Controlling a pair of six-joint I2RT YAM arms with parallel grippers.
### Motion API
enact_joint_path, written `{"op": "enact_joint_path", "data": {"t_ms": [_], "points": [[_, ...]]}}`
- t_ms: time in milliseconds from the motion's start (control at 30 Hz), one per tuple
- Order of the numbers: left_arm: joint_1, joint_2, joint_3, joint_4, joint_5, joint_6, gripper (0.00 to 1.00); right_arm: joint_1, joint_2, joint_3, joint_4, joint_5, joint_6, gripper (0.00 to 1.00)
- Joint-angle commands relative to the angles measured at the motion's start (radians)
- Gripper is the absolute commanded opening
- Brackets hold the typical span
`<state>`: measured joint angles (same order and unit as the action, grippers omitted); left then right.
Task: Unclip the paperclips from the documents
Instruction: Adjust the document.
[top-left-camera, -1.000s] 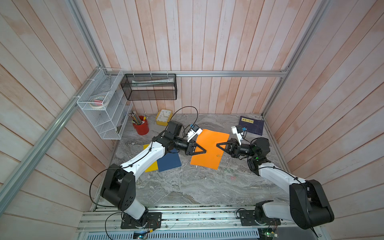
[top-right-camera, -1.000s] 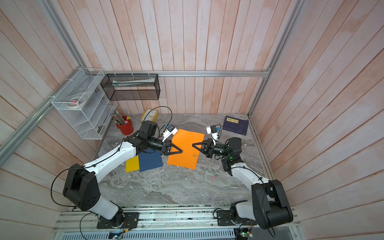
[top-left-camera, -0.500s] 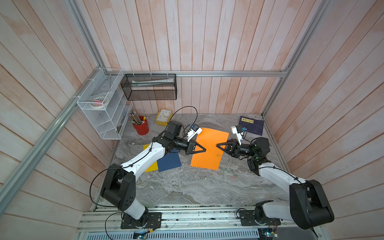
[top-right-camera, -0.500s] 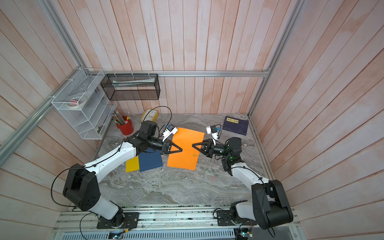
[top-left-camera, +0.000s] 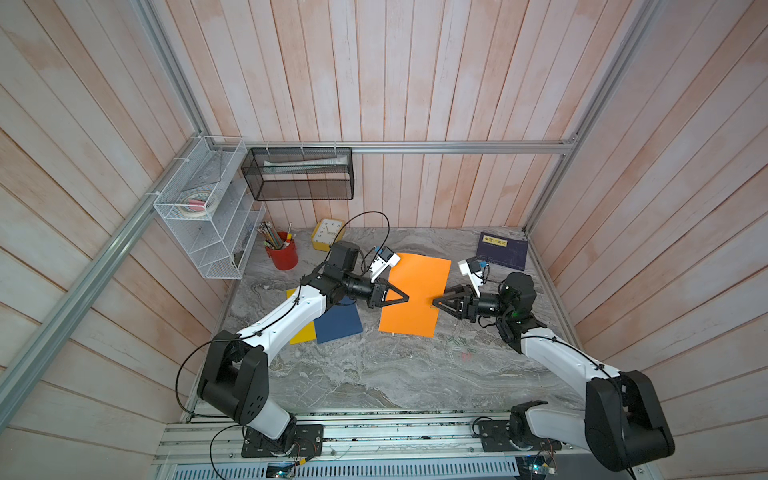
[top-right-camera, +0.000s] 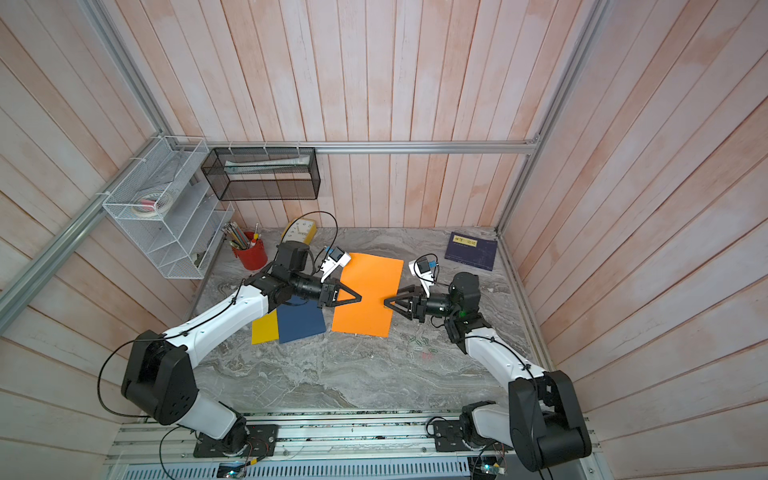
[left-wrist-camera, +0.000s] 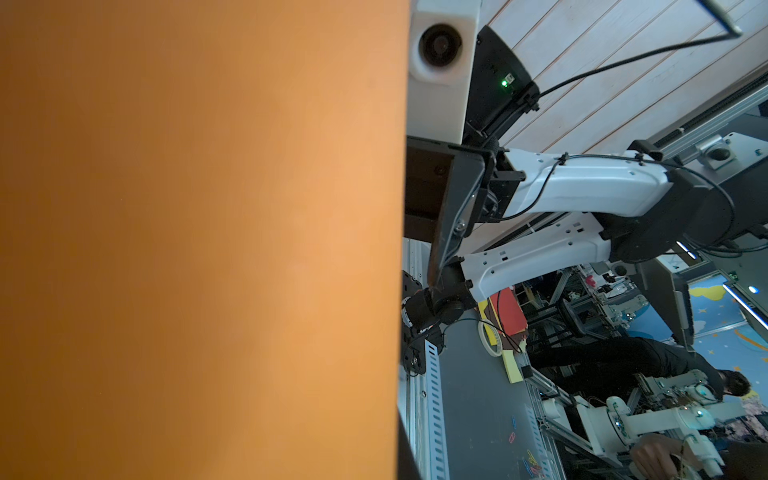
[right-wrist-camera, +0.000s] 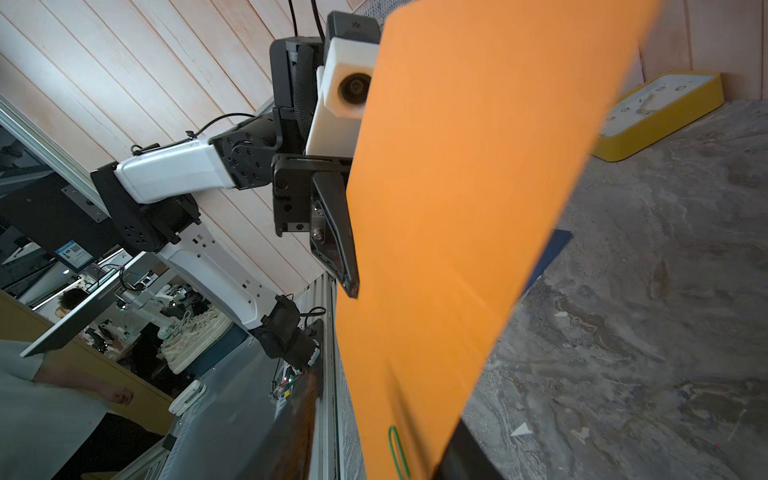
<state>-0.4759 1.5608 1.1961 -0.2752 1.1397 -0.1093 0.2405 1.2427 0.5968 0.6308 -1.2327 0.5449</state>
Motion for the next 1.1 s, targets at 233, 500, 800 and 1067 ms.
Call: {"op": "enact_joint_path", "data": {"t_ms": [233,500,800,1067], "points": [[0.005,-0.022,-0.006,-0.001,0.017,0.017,0.00,-0.001,-0.020,0.023,-0.191,-0.022,-0.133,0.31],[0.008,-0.026,-0.007,-0.018,0.012,0.026,0.00,-0.001,-0.019,0.030,-0.201,-0.022,-0.139,0.15],[0.008,-0.025,-0.006,-0.025,0.010,0.026,0.00,-0.001,-0.014,0.034,-0.188,-0.020,-0.121,0.03],[0.008,-0.027,-0.002,-0.033,0.008,0.054,0.00,-0.001,-0.016,0.035,-0.198,-0.012,-0.124,0.00]]}}
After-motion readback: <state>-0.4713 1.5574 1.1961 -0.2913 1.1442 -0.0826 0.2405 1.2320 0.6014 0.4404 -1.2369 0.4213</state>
